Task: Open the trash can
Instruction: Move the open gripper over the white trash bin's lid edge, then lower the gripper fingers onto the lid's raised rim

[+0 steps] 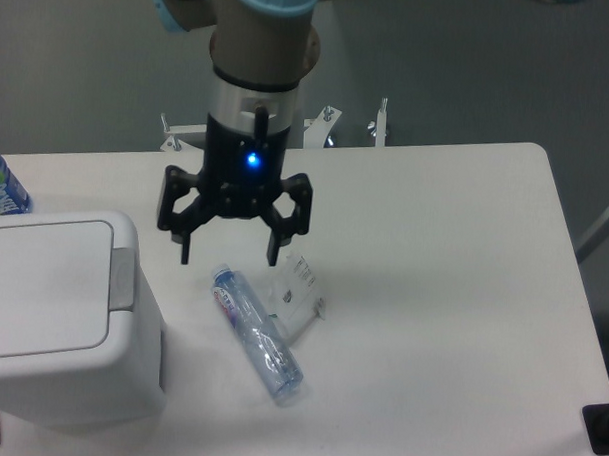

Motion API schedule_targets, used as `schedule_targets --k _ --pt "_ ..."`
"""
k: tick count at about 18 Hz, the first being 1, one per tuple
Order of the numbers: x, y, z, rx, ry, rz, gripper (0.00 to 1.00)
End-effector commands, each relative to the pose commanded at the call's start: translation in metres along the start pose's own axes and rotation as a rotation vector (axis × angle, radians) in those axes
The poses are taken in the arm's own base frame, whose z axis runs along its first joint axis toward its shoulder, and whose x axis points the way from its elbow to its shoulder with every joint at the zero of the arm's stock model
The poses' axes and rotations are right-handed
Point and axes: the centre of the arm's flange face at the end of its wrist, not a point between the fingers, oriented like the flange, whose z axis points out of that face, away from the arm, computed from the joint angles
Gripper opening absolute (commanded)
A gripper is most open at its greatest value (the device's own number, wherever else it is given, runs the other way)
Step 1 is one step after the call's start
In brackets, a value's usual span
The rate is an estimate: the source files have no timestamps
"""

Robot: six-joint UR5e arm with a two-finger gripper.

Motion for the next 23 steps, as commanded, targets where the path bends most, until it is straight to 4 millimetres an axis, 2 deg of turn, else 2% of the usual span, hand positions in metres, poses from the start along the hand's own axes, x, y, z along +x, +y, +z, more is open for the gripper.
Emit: schedule_targets --k 3,6,8,23 --pt "0.016 0.003 0.014 -0.023 0.013 0.024 1.00" --pt "0.025 0.006 0.018 -0.032 0.019 0.036 1.00" --pt "0.024 0.006 0.025 -0.042 0.018 0.033 1.00" --pt "0.022 0.007 0.038 -0.055 0.016 0.034 1.00"
